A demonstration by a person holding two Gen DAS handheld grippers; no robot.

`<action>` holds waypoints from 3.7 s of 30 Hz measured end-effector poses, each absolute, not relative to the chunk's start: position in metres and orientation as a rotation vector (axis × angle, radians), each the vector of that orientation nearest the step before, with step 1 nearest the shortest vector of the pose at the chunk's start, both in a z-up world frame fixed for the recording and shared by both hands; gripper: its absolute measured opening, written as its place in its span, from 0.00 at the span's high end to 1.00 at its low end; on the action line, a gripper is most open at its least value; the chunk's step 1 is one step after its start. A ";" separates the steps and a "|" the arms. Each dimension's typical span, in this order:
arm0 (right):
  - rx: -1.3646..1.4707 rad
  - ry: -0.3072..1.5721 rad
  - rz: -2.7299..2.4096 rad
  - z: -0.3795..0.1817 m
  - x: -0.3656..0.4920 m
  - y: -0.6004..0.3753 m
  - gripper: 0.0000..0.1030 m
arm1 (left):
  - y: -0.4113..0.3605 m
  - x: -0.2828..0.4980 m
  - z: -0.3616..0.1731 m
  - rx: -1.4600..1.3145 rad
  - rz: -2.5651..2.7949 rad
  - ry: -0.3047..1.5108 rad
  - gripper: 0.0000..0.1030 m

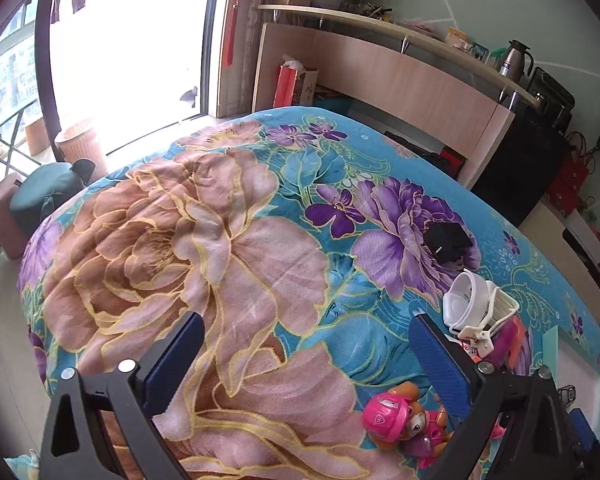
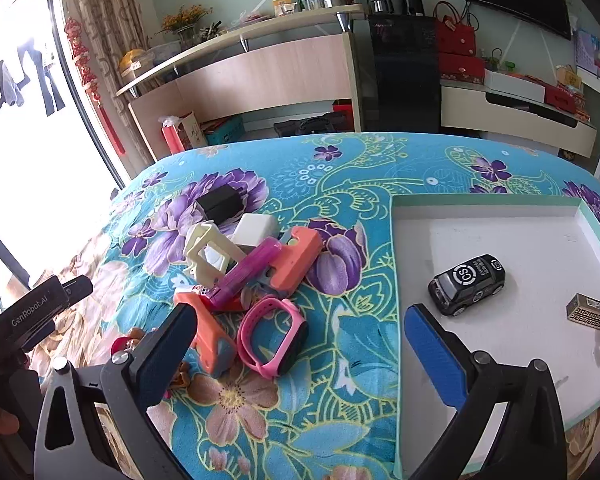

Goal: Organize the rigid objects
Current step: 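Move both open tools back over the toy pile, then grasp the pink-helmeted puppy figure with the left tool while the right tool grasps the orange toy blaster, then carry the puppy and blaster into the white tray while both tools open to release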

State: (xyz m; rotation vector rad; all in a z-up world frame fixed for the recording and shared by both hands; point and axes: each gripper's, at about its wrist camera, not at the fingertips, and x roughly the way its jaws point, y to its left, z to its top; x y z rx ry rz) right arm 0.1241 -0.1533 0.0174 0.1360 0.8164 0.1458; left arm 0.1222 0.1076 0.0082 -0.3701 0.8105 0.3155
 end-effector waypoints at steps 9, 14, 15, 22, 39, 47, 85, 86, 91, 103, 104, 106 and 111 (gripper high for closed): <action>0.059 0.844 0.181 0.005 0.123 -0.128 0.00 | 0.084 0.129 -0.012 -0.305 0.086 0.966 0.00; 0.093 0.838 0.126 0.008 0.125 -0.148 0.00 | 0.068 0.128 -0.016 -0.250 -0.022 1.002 0.00; 0.102 0.840 0.116 0.008 0.126 -0.151 0.00 | 0.064 0.128 -0.017 -0.247 -0.050 1.011 0.00; 0.148 0.851 0.097 0.008 0.127 -0.165 0.00 | 0.019 0.125 -0.026 -0.064 -0.199 1.047 0.00; 0.027 0.871 0.221 0.000 0.130 -0.121 0.04 | 0.071 0.139 -0.041 -0.096 0.065 1.044 0.04; -0.118 0.886 0.265 -0.009 0.134 -0.086 0.21 | 0.082 0.137 -0.038 -0.121 0.080 1.054 0.19; -0.159 0.836 0.363 -0.010 0.124 -0.050 0.55 | 0.097 0.135 -0.023 -0.181 0.099 0.996 0.19; -0.144 0.825 0.365 -0.006 0.123 -0.052 0.55 | 0.096 0.134 -0.020 -0.173 0.102 0.990 0.19; -0.098 0.790 0.346 0.005 0.122 -0.066 0.55 | 0.095 0.131 -0.008 -0.182 0.100 0.952 0.19; 0.004 0.757 0.190 0.018 0.130 -0.132 0.55 | 0.051 0.134 0.003 -0.085 0.048 0.945 0.19; 0.002 0.751 0.167 0.020 0.130 -0.139 0.55 | 0.046 0.134 0.004 -0.073 0.040 0.946 0.19; -0.001 0.743 0.124 0.022 0.130 -0.152 0.55 | 0.034 0.136 0.005 -0.040 0.025 0.950 0.19; 0.066 0.733 0.062 0.028 0.130 -0.189 0.55 | 0.000 0.137 0.013 0.036 -0.012 0.947 0.19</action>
